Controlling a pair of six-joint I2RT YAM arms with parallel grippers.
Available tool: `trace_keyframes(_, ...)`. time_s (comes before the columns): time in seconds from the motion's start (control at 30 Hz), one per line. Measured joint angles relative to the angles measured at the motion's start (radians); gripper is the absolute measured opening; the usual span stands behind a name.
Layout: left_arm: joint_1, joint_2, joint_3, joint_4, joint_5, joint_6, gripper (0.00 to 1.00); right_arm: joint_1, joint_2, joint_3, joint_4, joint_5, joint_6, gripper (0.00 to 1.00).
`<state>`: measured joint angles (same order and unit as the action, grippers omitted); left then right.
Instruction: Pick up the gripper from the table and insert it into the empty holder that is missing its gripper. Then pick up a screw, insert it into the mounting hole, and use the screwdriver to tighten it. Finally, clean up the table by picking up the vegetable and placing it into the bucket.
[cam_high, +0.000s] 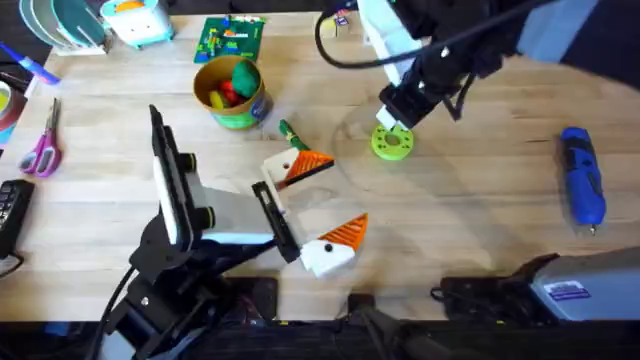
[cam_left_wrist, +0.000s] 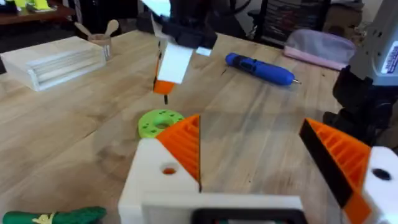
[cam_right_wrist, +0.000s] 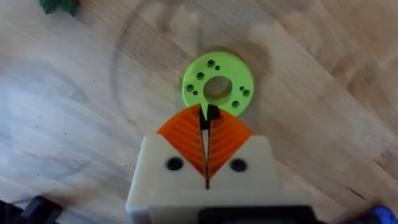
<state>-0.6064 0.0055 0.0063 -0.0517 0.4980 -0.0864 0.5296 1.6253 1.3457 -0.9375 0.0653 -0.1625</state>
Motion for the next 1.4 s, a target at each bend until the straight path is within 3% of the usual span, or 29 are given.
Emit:
trace_keyframes(0.23,0.0,0.0,0.0,0.0,0.0,0.0,0.993,0.049,0.0,0.24,-0.142,-0.035,-0.019,0.007)
trace_keyframes(0.53,0.0,0.0,0.0,0.0,0.0,0.0,0.993,0.25,0.0,0.451,-0.214,-0.12,0.018,0.007)
trace_keyframes(1.0,0.0,0.0,0.0,0.0,0.0,0.0,0.993,0.452,0.017,0.48,-0.232,-0.137,0.17,0.007)
trace_keyframes(1.4,0.0,0.002,0.0,-0.001,0.003,-0.005,0.993,0.491,0.114,0.488,-0.236,-0.137,0.193,0.007)
